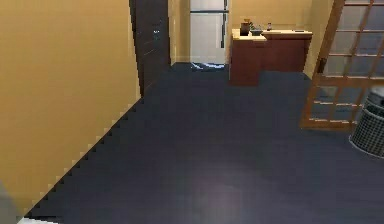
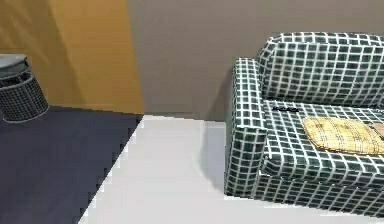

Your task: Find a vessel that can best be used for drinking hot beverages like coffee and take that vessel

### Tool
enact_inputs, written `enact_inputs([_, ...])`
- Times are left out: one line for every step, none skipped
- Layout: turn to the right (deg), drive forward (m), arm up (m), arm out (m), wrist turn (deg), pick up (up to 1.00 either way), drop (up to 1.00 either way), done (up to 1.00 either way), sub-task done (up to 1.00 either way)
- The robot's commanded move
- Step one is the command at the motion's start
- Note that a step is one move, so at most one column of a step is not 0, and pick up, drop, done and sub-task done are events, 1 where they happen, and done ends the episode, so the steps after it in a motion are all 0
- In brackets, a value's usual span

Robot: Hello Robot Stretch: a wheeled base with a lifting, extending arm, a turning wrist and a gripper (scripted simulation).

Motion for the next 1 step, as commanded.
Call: enact_inputs([0.0,1.00,0.00,0.00,0.0,0.00,0.00,0.00,0.00])
